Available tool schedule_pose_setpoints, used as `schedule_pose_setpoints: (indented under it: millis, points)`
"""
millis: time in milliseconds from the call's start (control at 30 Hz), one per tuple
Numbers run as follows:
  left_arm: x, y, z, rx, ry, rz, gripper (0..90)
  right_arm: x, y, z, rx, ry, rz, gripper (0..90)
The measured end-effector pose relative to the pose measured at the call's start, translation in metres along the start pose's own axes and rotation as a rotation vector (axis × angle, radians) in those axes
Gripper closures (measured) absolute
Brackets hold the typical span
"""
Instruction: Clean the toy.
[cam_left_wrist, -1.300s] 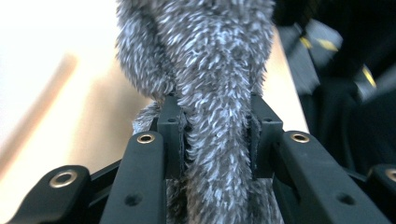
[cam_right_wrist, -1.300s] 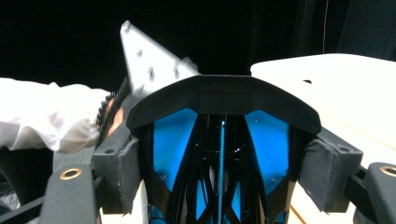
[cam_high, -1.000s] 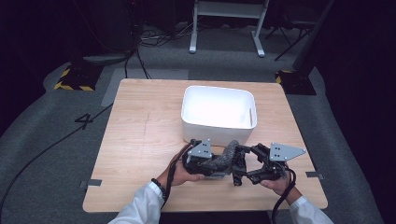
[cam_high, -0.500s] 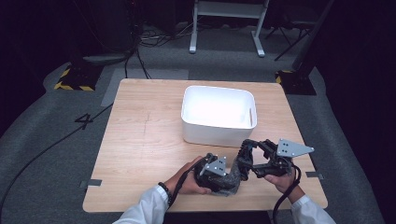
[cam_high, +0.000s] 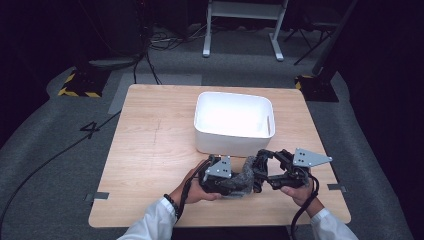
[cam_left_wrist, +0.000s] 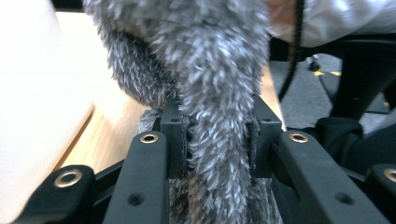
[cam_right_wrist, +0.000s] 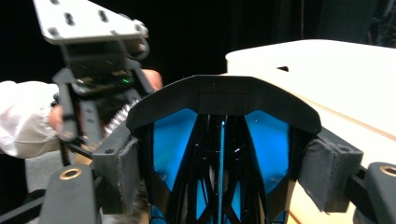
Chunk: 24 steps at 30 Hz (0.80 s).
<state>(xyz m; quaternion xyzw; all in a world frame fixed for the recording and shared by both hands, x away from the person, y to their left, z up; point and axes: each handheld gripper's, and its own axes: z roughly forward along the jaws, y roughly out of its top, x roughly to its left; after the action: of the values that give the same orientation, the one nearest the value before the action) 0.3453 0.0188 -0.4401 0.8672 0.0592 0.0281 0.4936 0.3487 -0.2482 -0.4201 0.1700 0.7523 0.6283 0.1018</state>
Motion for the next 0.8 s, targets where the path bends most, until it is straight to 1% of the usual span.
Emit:
schedule_pose_setpoints:
  millis: [33, 67, 133, 233, 300, 367, 433, 500, 567, 667, 733, 800]
  points:
    - [0.001, 0.000, 0.003, 0.006, 0.007, -0.002, 66.9, 0.001, 0.000, 0.001, -0.001, 0.008, -0.005, 25.4]
    - [0.002, -0.001, 0.007, 0.007, 0.006, -0.011, 66.9, 0.003, 0.001, 0.002, -0.001, 0.011, -0.006, 25.4]
    - [0.005, -0.002, 0.015, 0.022, 0.004, -0.022, 67.0, 0.006, 0.002, 0.003, -0.003, 0.020, -0.012, 25.4]
    - [0.006, -0.007, 0.029, 0.089, 0.016, -0.013, 67.2, 0.009, 0.005, 0.002, -0.019, 0.034, -0.013, 25.4]
    - [0.005, -0.010, 0.038, 0.124, 0.015, -0.017, 67.2, 0.011, 0.008, 0.001, -0.037, 0.044, -0.012, 25.4]
    - [0.003, -0.012, 0.046, 0.133, 0.015, -0.019, 67.2, 0.013, 0.010, 0.001, -0.042, 0.050, -0.012, 25.4]
    - [0.002, -0.013, 0.052, 0.137, 0.004, -0.026, 67.2, 0.014, 0.010, 0.002, -0.043, 0.050, -0.018, 25.4]
    - [0.000, -0.014, 0.058, 0.156, 0.000, -0.018, 67.2, 0.014, 0.010, 0.001, -0.042, 0.048, -0.019, 25.4]
    - [-0.002, -0.016, 0.060, 0.181, -0.007, 0.001, 67.2, 0.013, 0.010, 0.000, -0.040, 0.037, -0.017, 25.4]
    - [-0.003, -0.016, 0.058, 0.199, 0.000, 0.015, 67.3, 0.009, 0.010, -0.004, -0.047, 0.024, -0.017, 25.4]
    - [-0.002, -0.018, 0.054, 0.206, 0.012, 0.015, 67.3, 0.007, 0.010, -0.008, -0.049, 0.014, -0.014, 25.4]
    - [0.000, -0.020, 0.047, 0.221, 0.038, 0.019, 67.3, 0.005, 0.010, -0.012, -0.050, 0.001, -0.016, 25.4]
